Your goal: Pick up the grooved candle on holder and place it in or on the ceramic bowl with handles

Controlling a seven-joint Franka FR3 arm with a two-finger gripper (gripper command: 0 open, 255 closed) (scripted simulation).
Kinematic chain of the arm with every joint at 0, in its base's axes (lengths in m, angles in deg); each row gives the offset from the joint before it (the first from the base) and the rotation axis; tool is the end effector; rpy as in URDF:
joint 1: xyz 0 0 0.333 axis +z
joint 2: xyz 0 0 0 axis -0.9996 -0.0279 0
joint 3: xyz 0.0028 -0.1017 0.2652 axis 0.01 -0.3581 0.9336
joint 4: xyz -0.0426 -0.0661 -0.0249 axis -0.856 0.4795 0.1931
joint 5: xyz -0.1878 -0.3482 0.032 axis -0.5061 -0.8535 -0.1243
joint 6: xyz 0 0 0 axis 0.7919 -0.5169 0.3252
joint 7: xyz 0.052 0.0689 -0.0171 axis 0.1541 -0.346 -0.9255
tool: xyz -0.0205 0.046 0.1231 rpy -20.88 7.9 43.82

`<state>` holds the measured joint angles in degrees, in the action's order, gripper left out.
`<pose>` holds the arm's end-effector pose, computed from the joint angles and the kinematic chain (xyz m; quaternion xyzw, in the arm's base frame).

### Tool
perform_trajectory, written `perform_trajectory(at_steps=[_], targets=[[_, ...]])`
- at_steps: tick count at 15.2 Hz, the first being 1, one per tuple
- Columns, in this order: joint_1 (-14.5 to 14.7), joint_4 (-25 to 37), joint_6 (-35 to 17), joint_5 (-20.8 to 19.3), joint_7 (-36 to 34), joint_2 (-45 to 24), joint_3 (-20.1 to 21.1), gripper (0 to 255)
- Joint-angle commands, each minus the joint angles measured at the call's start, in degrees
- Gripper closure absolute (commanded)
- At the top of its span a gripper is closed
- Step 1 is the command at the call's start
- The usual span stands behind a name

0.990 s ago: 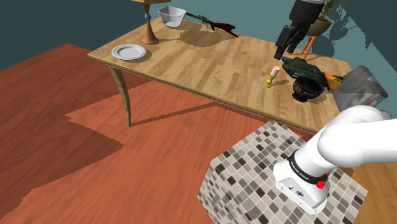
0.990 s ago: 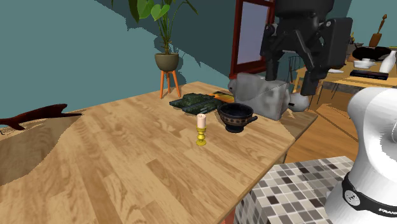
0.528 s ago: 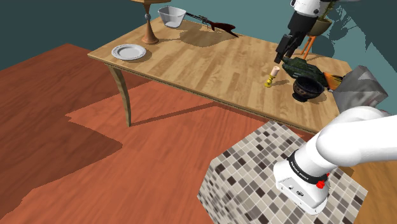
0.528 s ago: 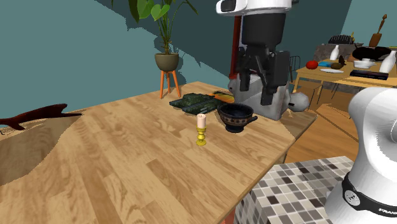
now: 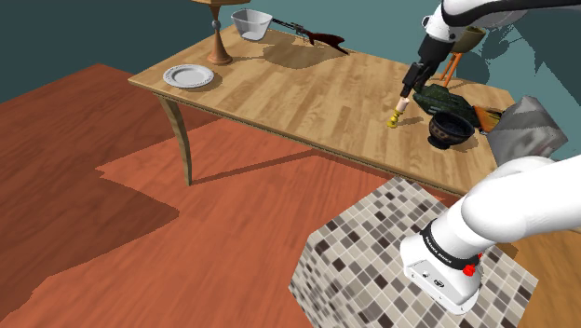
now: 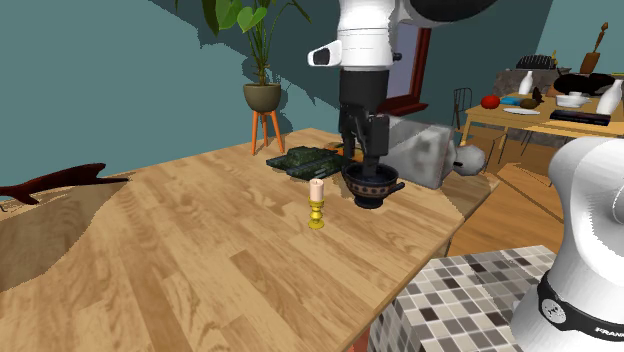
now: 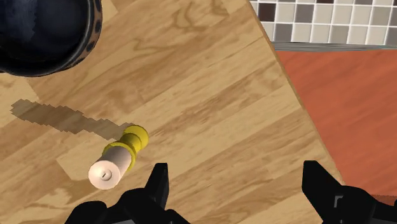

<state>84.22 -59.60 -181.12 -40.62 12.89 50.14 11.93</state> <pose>0.3757 -0.1900 0.4208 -0.9994 -0.0331 0.0034 0.0044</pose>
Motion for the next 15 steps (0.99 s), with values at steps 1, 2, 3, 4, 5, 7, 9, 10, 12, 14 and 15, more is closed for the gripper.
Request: perform_trajectory(at_steps=[1, 2, 3, 4, 5, 7, 9, 10, 12, 14, 15], targets=[[-0.24, 1.41, -2.64, -0.03, 2.77, -3.54, -2.57, 0], [-0.26, 1.99, -4.01, 0.17, 4.06, -5.3, -3.76, 0], [-0.28, 2.64, -5.35, 0.5, 5.4, -7.14, -4.93, 0], [-0.24, 3.37, -6.65, 0.95, 6.79, -9.04, -6.12, 0], [-0.19, 4.16, -7.92, 1.55, 8.24, -11.0, -7.29, 0], [-0.06, 5.98, -10.31, 3.21, 11.37, -15.13, -9.55, 0], [0.06, 8.09, -12.46, 5.55, 14.81, -19.54, -11.69, 0], [0.06, 9.26, -13.43, 7.0, 16.66, -21.85, -12.66, 0], [-0.02, 9.23, -14.5, 7.76, 17.47, -23.04, -12.95, 0], [0.01, 8.44, -16.08, 8.33, 17.91, -23.95, -13.1, 0], [0.03, 8.06, -16.87, 8.64, 18.14, -24.44, -13.17, 0]])
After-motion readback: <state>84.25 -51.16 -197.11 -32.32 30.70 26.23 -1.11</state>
